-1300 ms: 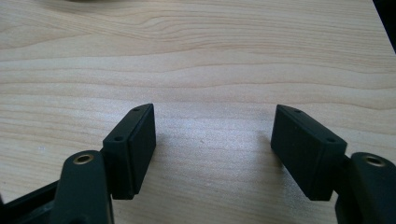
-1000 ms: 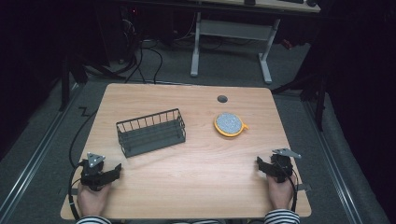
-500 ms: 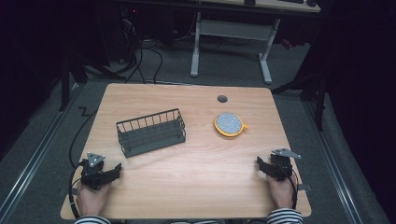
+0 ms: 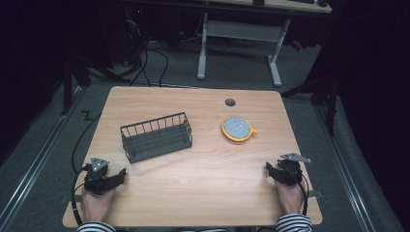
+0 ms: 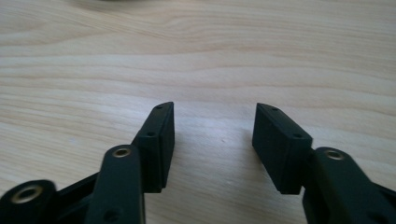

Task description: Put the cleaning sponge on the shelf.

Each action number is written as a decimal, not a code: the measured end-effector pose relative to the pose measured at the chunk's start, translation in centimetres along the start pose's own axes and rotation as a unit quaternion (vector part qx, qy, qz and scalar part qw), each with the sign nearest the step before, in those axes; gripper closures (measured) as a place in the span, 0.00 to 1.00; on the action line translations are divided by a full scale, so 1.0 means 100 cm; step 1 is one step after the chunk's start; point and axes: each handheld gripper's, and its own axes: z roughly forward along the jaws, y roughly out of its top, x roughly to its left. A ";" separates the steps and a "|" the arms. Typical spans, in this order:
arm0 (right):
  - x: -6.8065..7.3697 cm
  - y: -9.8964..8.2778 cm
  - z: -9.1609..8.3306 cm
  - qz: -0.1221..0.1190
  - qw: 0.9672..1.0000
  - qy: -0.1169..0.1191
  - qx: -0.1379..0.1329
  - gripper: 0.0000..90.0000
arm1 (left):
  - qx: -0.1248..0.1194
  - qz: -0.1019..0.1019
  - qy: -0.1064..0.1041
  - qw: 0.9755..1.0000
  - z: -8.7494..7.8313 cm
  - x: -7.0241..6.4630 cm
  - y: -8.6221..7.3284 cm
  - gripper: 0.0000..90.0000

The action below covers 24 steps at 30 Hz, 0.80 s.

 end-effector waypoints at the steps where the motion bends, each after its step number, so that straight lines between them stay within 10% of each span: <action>1: 0.003 0.003 -0.003 -0.003 1.000 0.008 -0.009 0.59 | 0.001 0.004 -0.005 1.000 -0.001 -0.002 0.002 0.32; 13: 0.028 0.027 -0.003 -0.027 0.995 0.095 -0.020 0.63 | -0.001 0.016 -0.030 0.999 -0.008 -0.013 0.014 0.34; 24: 0.078 0.077 0.004 -0.081 0.982 0.169 -0.034 0.68 | -0.007 0.031 -0.044 0.999 -0.009 -0.025 0.031 0.39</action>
